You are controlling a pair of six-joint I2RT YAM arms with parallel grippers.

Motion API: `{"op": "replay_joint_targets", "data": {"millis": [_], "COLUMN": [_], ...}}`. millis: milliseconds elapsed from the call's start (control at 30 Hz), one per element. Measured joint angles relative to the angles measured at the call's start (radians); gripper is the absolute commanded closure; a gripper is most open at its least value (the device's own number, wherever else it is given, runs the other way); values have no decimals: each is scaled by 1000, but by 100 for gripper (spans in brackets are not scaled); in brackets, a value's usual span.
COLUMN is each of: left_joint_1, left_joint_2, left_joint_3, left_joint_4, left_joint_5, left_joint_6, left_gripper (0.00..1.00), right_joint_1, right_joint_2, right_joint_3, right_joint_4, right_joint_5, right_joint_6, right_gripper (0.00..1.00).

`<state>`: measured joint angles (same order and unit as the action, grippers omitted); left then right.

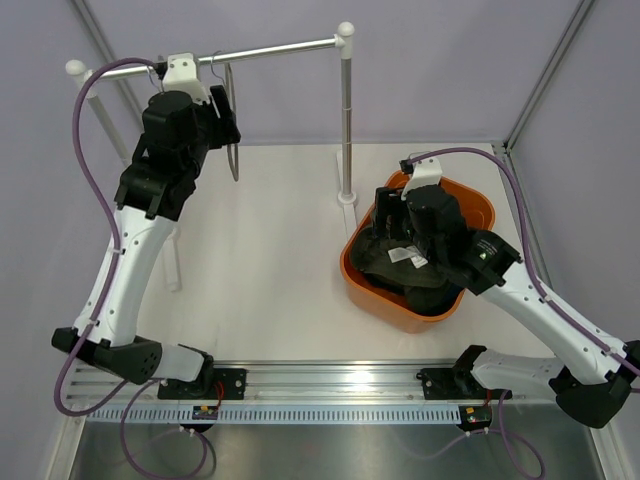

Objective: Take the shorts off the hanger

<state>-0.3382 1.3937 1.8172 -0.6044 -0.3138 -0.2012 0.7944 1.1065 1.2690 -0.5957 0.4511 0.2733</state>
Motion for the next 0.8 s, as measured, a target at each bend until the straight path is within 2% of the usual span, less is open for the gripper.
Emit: {"op": "replay_joint_targets", "data": {"millis": [100,133,167,467,800], "left_joint_1": [-8,-13,-18,-219,-282], "left_joint_2": [-67,-95,-119,-409,-605], "left_joint_3": [-29,-41,-51,-209,-420], "left_joint_4": [-8,-15,-19,-58,-95], "left_joint_5": [11,23,37,107,204], "left_joint_6": [0,-1,-4,-8,-16], "left_gripper": [24,19,1,1,1], "right_joint_1": [0,0,0,-1,-1], "right_joint_2": [-15,-22,-31,-183,-288], "right_joint_3": [0,0,0,-77,-168], "right_joint_4": [-1,-2,-2,7,9], "right_joint_5": [0,0,0,-1,3], "right_joint_6": [3,3,4,18,40], "right_gripper": [10,1,1,1,1]}}
